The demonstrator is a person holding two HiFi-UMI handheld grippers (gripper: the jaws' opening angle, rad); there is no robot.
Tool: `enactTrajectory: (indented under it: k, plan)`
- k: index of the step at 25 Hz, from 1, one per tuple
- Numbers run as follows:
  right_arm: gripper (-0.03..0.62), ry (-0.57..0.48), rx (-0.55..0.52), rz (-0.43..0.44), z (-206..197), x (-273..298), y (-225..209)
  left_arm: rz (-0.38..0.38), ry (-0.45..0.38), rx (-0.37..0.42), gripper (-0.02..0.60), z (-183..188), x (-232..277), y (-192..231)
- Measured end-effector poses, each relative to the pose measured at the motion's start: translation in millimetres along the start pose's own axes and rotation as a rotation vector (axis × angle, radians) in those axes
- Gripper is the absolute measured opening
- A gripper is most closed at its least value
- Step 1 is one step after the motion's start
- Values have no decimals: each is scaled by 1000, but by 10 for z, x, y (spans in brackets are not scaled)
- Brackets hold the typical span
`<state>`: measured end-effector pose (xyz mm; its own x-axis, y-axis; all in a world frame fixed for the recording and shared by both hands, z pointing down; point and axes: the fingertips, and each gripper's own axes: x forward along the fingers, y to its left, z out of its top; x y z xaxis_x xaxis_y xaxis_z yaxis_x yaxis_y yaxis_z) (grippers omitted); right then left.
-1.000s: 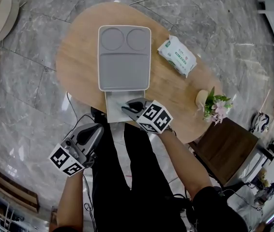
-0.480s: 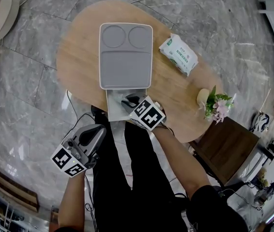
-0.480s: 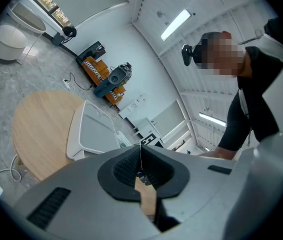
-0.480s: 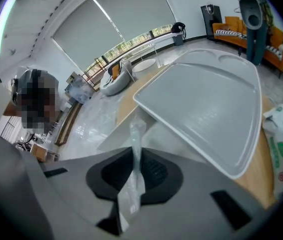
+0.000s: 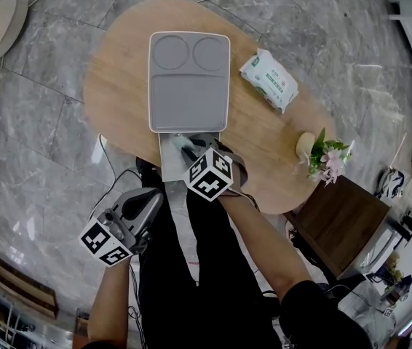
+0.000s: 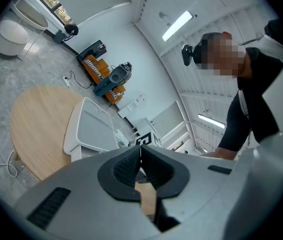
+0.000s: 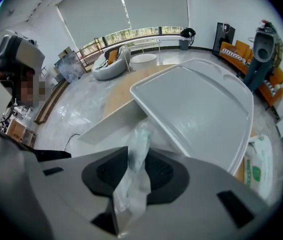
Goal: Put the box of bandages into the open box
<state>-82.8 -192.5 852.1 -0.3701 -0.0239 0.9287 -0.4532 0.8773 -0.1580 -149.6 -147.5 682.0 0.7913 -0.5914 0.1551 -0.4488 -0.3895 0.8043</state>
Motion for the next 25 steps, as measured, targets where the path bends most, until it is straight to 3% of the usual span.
enactTrajectory:
  k: [8,25]
  plan:
    - [163,45,-73,-109,-42,26,-38,-4,-6,-3,18,8,-8,-12]
    - [173,-19,17,-149,-28,-327,-107,-12,-25,12,18,151,24,-154]
